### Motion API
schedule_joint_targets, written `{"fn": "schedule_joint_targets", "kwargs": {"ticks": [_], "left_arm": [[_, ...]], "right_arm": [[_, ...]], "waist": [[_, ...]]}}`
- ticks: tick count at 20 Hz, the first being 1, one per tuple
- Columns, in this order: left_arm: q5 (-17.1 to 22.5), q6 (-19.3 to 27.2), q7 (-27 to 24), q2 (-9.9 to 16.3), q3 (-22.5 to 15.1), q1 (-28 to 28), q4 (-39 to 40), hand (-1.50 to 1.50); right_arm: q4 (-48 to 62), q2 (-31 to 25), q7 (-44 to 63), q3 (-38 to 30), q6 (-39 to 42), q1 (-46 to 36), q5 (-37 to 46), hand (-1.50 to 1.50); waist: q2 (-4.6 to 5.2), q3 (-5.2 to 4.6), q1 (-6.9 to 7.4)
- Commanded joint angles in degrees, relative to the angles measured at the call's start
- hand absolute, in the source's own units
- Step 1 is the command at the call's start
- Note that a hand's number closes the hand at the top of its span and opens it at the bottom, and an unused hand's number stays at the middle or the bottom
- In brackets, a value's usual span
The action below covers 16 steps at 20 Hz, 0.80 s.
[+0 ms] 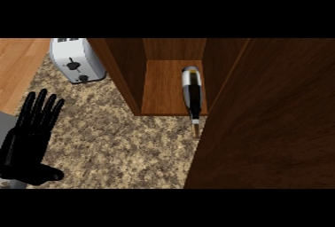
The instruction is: Pick up the wine, place it into the cabinet and close the cabinet
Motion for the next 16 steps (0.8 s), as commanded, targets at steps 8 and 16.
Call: {"fn": "schedule_joint_targets", "kwargs": {"ticks": [8,16], "left_arm": [[2.9,-5.8,1.2,3.7,4.1,-0.9,1.9,-1.50],[3.5,-8.6,1.2,4.4,4.7,-0.7,3.3,-1.50]], "right_arm": [[-6.5,10.7,10.4,7.3,-1.2,-9.3,-1.7,1.50],[-0.8,17.4,15.5,4.3,-0.9,-18.4,-4.5,1.50]], "waist": [[0.29,-0.16,1.25],[0.59,-0.33,3.55]]}}
